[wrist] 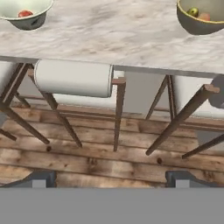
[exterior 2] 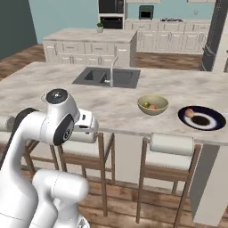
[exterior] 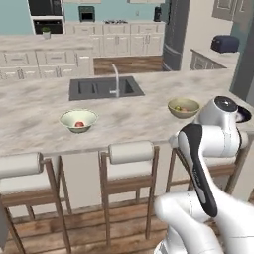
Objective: Take the fruits from the plate on the dining counter and place two fruits in each bowl.
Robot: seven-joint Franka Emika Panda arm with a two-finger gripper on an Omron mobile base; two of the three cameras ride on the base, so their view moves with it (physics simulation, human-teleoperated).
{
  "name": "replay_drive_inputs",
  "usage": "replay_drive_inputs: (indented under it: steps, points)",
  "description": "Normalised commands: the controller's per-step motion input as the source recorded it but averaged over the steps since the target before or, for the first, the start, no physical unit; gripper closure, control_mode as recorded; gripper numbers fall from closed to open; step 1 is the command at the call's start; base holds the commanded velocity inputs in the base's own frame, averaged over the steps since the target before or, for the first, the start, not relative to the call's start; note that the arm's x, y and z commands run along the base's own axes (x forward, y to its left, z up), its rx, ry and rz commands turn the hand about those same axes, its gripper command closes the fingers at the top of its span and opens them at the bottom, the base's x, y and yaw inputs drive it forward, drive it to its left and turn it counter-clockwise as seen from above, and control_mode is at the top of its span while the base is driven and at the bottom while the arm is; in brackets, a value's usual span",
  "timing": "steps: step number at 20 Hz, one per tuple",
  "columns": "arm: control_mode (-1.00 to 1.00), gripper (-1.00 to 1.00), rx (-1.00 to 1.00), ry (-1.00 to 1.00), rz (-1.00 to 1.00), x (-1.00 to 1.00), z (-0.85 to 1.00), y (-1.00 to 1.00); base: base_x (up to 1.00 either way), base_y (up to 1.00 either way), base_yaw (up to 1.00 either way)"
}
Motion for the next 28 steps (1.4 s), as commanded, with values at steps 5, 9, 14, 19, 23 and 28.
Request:
replay_drive_inputs:
  steps: [5, 9, 14, 19, 23, 28]
  points:
    - [1.0, -1.0, 0.0, 0.0, 0.0, 0.0, 0.0, 0.0, 0.37, -1.0, -0.12]
    - [1.0, -1.0, 0.0, 0.0, 0.0, 0.0, 0.0, 0.0, 0.56, -1.0, 0.08]
    - [1.0, -1.0, 0.0, 0.0, 0.0, 0.0, 0.0, 0.0, 0.66, -0.97, 0.27]
    - [1.0, -1.0, 0.0, 0.0, 0.0, 0.0, 0.0, 0.0, 0.43, -1.0, 0.18]
    - [1.0, -1.0, 0.0, 0.0, 0.0, 0.0, 0.0, 0.0, 0.28, -0.68, 0.03]
    - [1.0, -1.0, 0.0, 0.0, 0.0, 0.0, 0.0, 0.0, 0.6, 0.13, -0.08]
